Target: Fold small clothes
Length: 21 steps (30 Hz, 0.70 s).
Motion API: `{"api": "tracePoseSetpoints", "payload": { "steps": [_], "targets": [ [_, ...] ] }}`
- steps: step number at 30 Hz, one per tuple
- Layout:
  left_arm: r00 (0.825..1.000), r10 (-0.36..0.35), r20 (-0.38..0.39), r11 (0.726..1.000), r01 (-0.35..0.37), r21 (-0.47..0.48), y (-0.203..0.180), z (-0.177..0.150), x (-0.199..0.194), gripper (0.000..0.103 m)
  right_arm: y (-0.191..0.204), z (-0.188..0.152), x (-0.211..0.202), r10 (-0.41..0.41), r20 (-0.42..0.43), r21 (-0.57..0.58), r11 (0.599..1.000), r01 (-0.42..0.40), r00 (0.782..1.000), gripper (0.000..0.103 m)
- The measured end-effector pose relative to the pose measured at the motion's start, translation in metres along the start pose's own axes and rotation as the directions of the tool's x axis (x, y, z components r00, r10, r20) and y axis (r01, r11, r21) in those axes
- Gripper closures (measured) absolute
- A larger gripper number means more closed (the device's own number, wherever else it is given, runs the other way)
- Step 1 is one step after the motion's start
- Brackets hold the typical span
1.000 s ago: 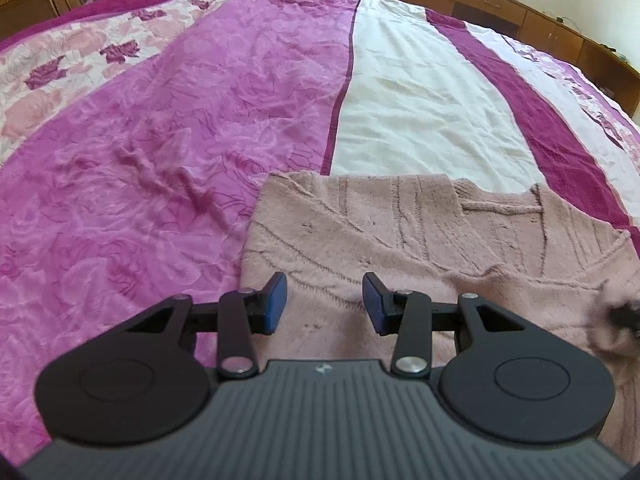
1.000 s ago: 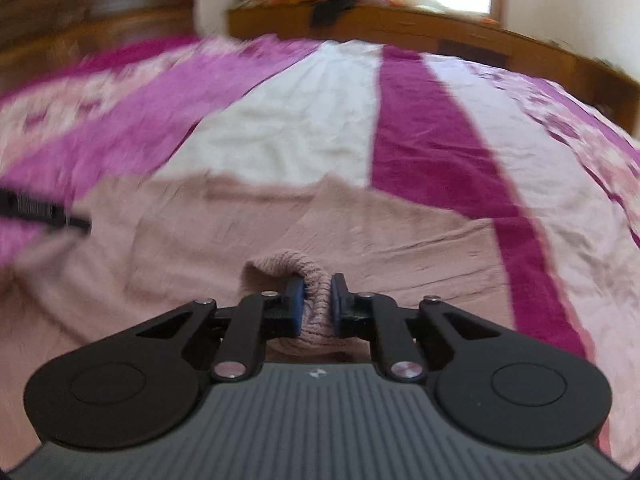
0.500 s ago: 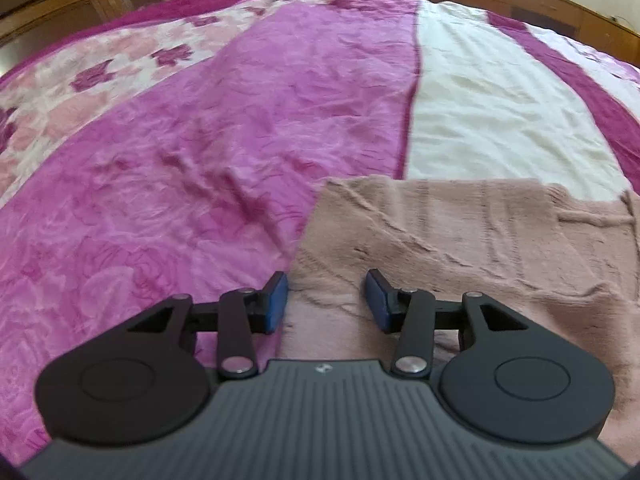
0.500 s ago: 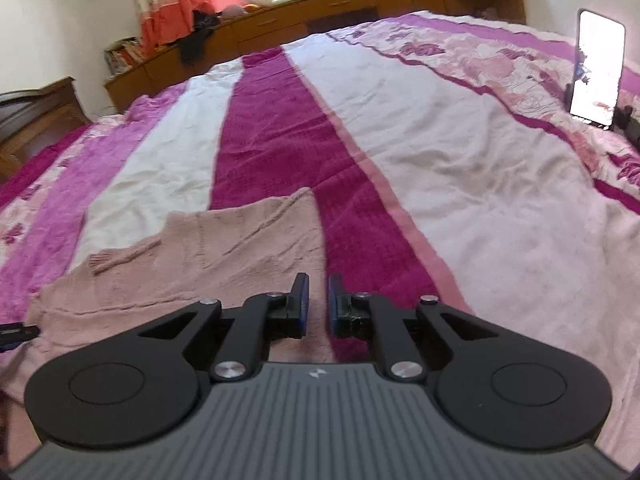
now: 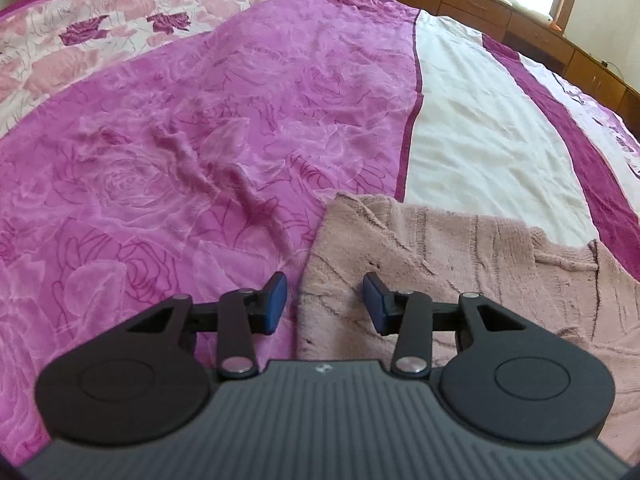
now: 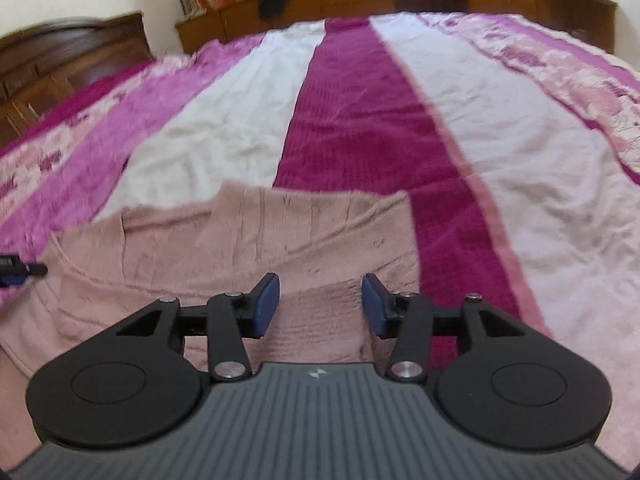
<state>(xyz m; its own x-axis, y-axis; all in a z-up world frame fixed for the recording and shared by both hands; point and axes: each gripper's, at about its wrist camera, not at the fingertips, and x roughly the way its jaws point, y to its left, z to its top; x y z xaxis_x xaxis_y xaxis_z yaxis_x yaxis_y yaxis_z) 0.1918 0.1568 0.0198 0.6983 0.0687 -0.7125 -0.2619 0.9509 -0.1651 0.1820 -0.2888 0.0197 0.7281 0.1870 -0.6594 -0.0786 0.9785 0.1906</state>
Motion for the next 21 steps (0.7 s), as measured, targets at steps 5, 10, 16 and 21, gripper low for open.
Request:
{"api": "tracePoseSetpoints", "payload": {
  "steps": [5,10,16,21],
  "targets": [
    [0.998,-0.064,-0.009,0.998,0.064,-0.009,0.001,0.009,0.013,0.047,-0.002,-0.01,0.009,-0.003,0.008,0.013,1.0,0.003,1.0,0.049],
    [0.995,-0.094,-0.014,0.996,0.094,-0.007,-0.005,0.014,0.024,0.048,-0.004,-0.013,0.01,-0.003,0.021,0.027,1.0,0.003,1.0,0.065],
    [0.996,-0.039,0.075,0.999,0.038,0.021,-0.012,0.005,0.011,0.091,0.002,-0.01,-0.028,0.016,0.189,0.018,1.0,-0.02,0.982,0.092],
    [0.991,0.063,0.117,0.998,-0.062,-0.013,-0.008,0.001,0.013,0.091,-0.007,-0.016,-0.049,-0.056,0.255,0.086,0.996,0.035,0.965,0.092]
  ]
}}
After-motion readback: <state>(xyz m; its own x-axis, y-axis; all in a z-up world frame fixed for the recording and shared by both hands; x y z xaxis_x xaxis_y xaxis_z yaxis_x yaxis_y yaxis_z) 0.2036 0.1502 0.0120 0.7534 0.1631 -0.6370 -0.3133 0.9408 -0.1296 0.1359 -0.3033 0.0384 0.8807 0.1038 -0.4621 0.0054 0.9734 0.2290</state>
